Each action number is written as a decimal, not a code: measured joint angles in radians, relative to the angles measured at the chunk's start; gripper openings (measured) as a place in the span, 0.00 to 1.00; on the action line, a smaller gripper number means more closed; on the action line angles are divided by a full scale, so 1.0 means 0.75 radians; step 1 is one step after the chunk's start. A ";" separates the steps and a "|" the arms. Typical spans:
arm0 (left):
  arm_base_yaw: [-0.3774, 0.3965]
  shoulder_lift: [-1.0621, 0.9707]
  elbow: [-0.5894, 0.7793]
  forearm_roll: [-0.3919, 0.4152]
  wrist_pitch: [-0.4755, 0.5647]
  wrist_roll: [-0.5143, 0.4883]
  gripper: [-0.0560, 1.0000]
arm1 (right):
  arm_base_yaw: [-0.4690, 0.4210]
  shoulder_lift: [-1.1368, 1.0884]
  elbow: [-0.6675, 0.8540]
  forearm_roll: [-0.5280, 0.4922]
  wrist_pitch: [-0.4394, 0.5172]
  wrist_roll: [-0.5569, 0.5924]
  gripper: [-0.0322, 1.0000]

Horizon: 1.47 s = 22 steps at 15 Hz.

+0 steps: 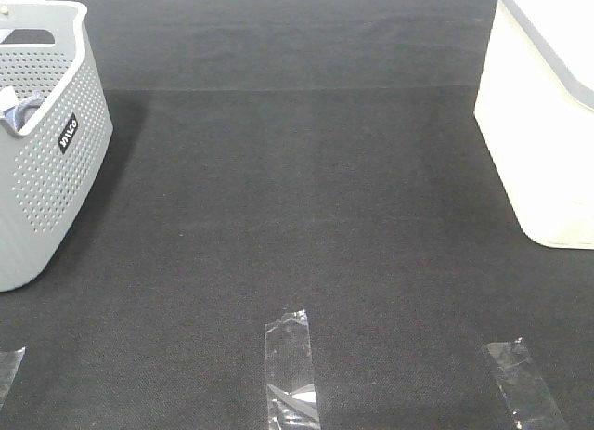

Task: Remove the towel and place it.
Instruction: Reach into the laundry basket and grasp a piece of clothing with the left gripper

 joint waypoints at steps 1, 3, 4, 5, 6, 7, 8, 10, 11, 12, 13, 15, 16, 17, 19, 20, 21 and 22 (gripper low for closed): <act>0.000 0.000 0.000 0.000 0.000 0.000 0.81 | 0.000 0.000 0.000 0.000 0.000 0.000 0.59; 0.000 0.000 0.000 0.000 0.000 0.000 0.81 | 0.000 0.000 0.000 0.000 0.000 0.000 0.59; 0.000 0.000 0.000 0.000 0.000 0.000 0.81 | 0.000 0.000 0.000 0.000 0.000 0.000 0.59; 0.000 0.000 0.000 0.000 0.000 0.000 0.81 | 0.000 0.000 0.000 0.000 0.000 0.000 0.59; 0.000 0.000 0.000 0.000 0.000 0.000 0.81 | 0.000 0.000 0.000 0.000 0.000 0.000 0.59; 0.000 0.000 0.000 0.000 0.000 0.000 0.81 | 0.000 0.000 0.000 0.000 0.000 0.000 0.59; 0.000 0.000 0.000 0.000 0.000 0.000 0.81 | 0.000 0.000 0.000 0.000 0.000 0.000 0.59; 0.000 0.000 0.000 0.000 0.000 0.000 0.81 | 0.000 0.000 0.000 0.000 0.000 0.000 0.59; 0.000 0.000 0.000 0.000 0.000 0.000 0.81 | 0.000 0.000 0.000 0.000 0.000 0.000 0.59; 0.000 0.000 0.000 0.000 0.000 0.000 0.81 | 0.000 0.000 0.000 0.000 0.000 0.000 0.59; 0.000 0.000 0.000 0.000 0.000 0.000 0.81 | 0.000 0.000 0.000 0.000 0.000 0.000 0.59; 0.000 0.000 0.000 0.000 0.000 0.000 0.81 | 0.000 0.000 0.000 0.000 0.000 0.000 0.59; 0.000 0.000 0.000 0.000 0.000 0.000 0.81 | 0.000 0.000 0.000 0.000 0.000 0.000 0.59; 0.000 0.000 0.000 0.000 0.000 0.000 0.81 | 0.000 0.000 0.000 0.000 0.000 0.000 0.59; 0.000 0.000 0.000 0.000 0.000 0.000 0.81 | 0.000 0.000 0.000 0.000 0.000 0.000 0.59; 0.000 0.000 0.000 0.000 0.000 0.000 0.81 | 0.000 0.000 0.000 0.000 0.000 0.000 0.59; 0.000 0.000 0.000 0.000 0.000 0.000 0.81 | 0.000 0.000 0.000 0.000 0.000 0.000 0.59; 0.000 0.000 0.000 0.000 0.000 0.000 0.81 | 0.000 0.000 0.000 0.000 0.000 0.000 0.59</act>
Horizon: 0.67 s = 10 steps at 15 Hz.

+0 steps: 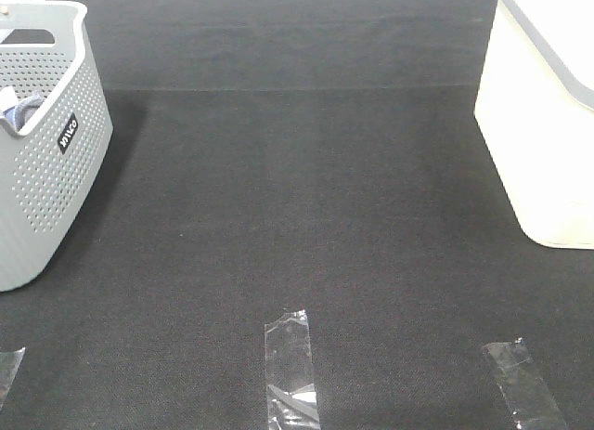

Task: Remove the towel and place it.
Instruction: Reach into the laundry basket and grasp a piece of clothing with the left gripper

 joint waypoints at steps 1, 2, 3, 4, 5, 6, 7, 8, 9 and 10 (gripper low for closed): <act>0.000 0.000 0.000 0.000 0.000 0.000 0.81 | 0.000 0.000 0.000 0.000 0.000 0.000 0.59; 0.000 0.000 0.000 0.000 0.000 0.000 0.81 | 0.000 0.000 0.000 0.000 0.000 0.000 0.59; 0.000 0.000 0.000 0.000 0.000 0.000 0.81 | 0.000 0.000 0.000 0.000 0.000 0.000 0.59; 0.000 0.000 0.000 0.000 0.000 0.000 0.81 | 0.000 0.000 0.000 0.000 0.000 0.000 0.59; 0.000 0.000 0.000 0.000 0.000 0.000 0.81 | 0.000 0.000 0.000 0.000 0.000 0.000 0.59; 0.000 0.000 0.000 0.000 0.000 0.000 0.81 | 0.000 0.000 0.000 0.000 0.000 0.000 0.59; 0.000 0.000 0.000 0.000 0.000 0.000 0.81 | 0.000 0.000 0.000 0.000 0.000 0.000 0.59; 0.000 0.000 0.000 0.000 0.000 0.000 0.81 | 0.000 0.000 0.000 0.000 0.000 0.000 0.59; 0.000 0.000 0.000 0.000 0.000 0.000 0.81 | 0.000 0.000 0.000 0.000 0.000 0.000 0.59; 0.000 0.000 0.000 0.000 0.000 0.000 0.81 | 0.000 0.000 0.000 0.000 0.000 0.000 0.59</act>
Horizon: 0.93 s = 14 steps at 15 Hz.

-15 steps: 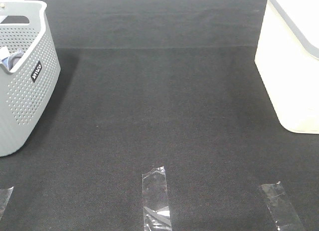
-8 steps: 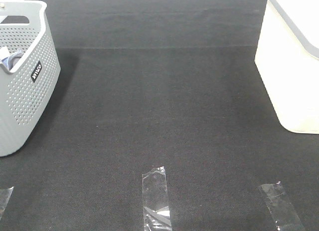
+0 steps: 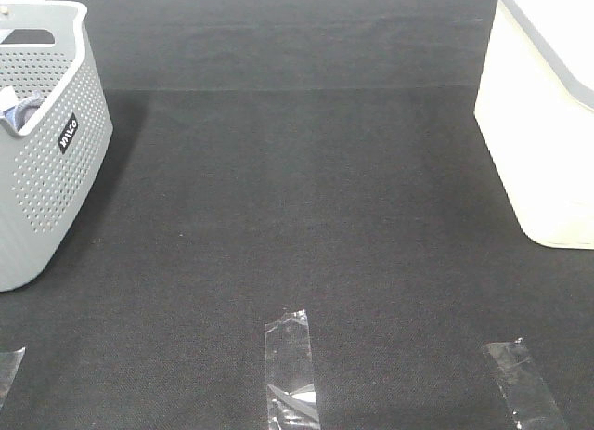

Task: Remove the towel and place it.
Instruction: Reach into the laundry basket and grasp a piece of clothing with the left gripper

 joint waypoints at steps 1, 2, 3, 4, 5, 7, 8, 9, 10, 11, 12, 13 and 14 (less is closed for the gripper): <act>0.000 0.000 0.000 0.000 0.000 0.000 0.81 | 0.000 0.000 0.000 0.000 0.000 0.000 0.59; 0.000 0.000 0.000 0.000 0.000 0.000 0.81 | 0.000 0.000 0.000 0.000 0.000 0.000 0.59; 0.000 0.000 0.000 0.000 0.000 0.000 0.81 | 0.000 0.000 0.000 0.000 0.000 0.000 0.59; 0.000 0.000 0.000 0.000 0.000 0.000 0.81 | 0.000 0.000 0.000 0.000 0.000 0.000 0.59; 0.000 0.000 0.000 0.000 0.000 0.000 0.81 | 0.000 0.000 0.000 0.000 0.000 0.000 0.59; 0.000 0.000 0.000 0.000 0.000 0.000 0.81 | 0.000 0.000 0.000 0.000 0.000 0.000 0.59; 0.000 0.000 0.000 0.000 0.000 0.000 0.81 | 0.000 0.000 0.000 0.000 0.000 0.000 0.59; 0.000 0.000 0.000 0.000 0.000 0.000 0.81 | 0.000 0.000 0.000 0.000 0.000 0.000 0.59; 0.000 0.000 0.000 0.000 0.000 0.000 0.81 | 0.000 0.000 0.000 0.000 0.000 0.000 0.59; 0.000 0.000 0.000 0.000 0.000 0.000 0.81 | 0.000 0.000 0.000 0.000 0.000 0.000 0.59; 0.000 0.000 0.000 0.000 0.000 0.000 0.81 | 0.000 0.000 0.000 0.000 0.000 0.000 0.59; 0.000 0.000 0.000 0.000 0.000 0.000 0.81 | 0.000 0.000 0.000 0.000 0.000 0.000 0.59; 0.000 0.000 0.000 0.000 0.000 0.000 0.81 | 0.000 0.000 0.000 0.000 0.000 0.000 0.59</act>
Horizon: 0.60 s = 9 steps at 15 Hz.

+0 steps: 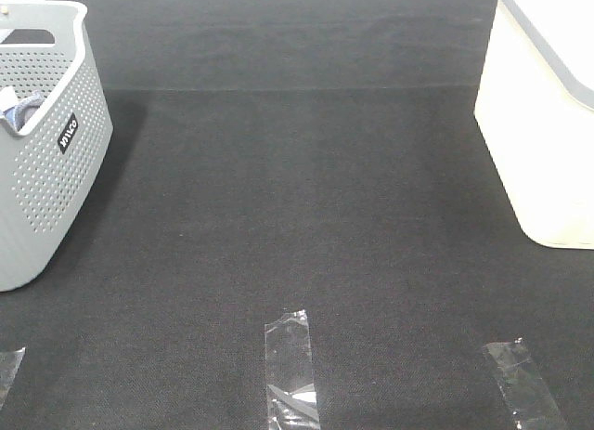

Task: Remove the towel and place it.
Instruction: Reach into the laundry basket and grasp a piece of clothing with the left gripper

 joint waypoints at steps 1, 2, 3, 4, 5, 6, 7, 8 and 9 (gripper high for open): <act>0.000 0.000 0.000 0.000 0.000 0.000 0.81 | 0.000 0.000 0.000 0.000 0.000 0.000 0.59; 0.000 0.000 0.000 0.000 0.000 0.000 0.81 | 0.000 0.000 0.000 0.000 0.000 0.000 0.59; 0.000 0.000 0.000 0.000 0.000 0.000 0.81 | 0.000 0.000 0.000 0.000 0.000 0.000 0.59; 0.000 0.000 0.000 0.000 0.000 0.000 0.81 | 0.000 0.000 0.000 0.000 0.000 0.000 0.59; 0.000 0.000 0.000 0.000 0.000 0.000 0.81 | 0.000 0.000 0.000 0.000 0.000 0.000 0.59; 0.000 0.000 0.000 0.000 0.000 0.000 0.81 | 0.000 0.000 0.000 0.000 0.000 0.000 0.59; 0.000 0.000 0.000 0.009 0.000 0.000 0.81 | 0.000 0.000 0.000 0.000 0.000 0.000 0.59; 0.000 0.000 0.000 0.016 0.000 0.000 0.81 | 0.000 0.000 0.000 0.000 0.000 0.000 0.59; 0.000 0.000 0.000 0.027 0.000 0.000 0.81 | 0.000 0.000 0.000 0.000 0.000 0.000 0.59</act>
